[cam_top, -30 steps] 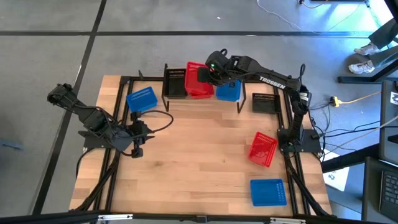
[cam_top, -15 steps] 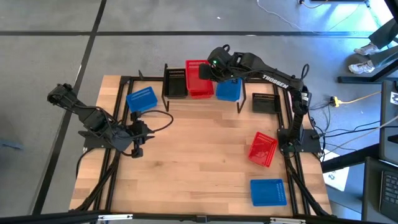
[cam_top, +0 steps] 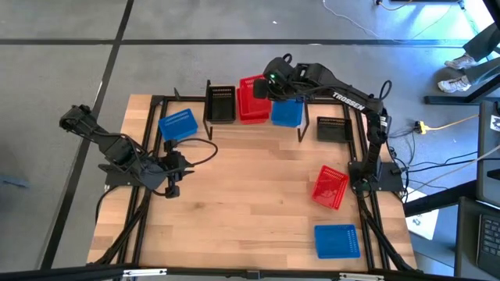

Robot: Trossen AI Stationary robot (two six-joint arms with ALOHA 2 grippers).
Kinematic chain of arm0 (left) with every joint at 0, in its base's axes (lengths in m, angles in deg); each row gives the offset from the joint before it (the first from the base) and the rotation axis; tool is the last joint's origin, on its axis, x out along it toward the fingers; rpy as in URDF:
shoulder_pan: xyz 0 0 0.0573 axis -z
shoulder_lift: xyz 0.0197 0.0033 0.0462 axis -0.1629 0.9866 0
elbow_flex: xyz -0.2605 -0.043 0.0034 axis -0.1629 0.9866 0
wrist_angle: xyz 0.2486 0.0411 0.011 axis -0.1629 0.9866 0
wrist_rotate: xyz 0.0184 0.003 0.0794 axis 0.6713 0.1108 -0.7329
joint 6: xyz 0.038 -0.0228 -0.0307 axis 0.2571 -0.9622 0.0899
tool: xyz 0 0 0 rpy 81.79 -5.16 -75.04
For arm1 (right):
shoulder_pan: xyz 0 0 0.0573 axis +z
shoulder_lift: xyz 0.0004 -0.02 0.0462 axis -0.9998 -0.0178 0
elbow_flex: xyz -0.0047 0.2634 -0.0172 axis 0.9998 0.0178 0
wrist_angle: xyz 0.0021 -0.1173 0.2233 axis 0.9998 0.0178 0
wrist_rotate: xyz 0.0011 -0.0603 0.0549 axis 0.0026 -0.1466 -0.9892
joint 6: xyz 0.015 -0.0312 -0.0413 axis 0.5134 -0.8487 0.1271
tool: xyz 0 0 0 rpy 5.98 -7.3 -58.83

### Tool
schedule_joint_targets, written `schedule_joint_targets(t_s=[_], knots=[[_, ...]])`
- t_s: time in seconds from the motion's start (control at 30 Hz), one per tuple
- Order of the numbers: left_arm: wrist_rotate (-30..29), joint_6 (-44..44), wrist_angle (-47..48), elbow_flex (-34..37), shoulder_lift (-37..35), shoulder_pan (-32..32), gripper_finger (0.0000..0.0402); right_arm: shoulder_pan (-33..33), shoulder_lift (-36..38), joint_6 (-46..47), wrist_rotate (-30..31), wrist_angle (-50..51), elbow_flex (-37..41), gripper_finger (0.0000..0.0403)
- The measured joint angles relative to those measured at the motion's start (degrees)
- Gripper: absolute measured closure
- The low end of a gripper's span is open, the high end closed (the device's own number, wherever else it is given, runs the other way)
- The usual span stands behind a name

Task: Stack baskets on shelf by color
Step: Stack the bottom red bin on the red bin on the shelf, then stack the bottom blue bin on the blue bin on the shelf

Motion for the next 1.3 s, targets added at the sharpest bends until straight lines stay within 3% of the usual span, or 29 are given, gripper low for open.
schedule_joint_targets(t_s=[0.73, 1.3], knots=[[-0.02, -0.07, 0.01, 0.00, 0.02, 0.01, 0.0333, -0.22, -1.54, -1.63, -2.16, -3.09, 0.00, 0.0399], [-0.02, -0.10, 0.01, 0.00, 0.02, 0.00, 0.0333, -0.46, -1.57, -2.74, -2.56, -4.83, 0.00, 0.0333]])
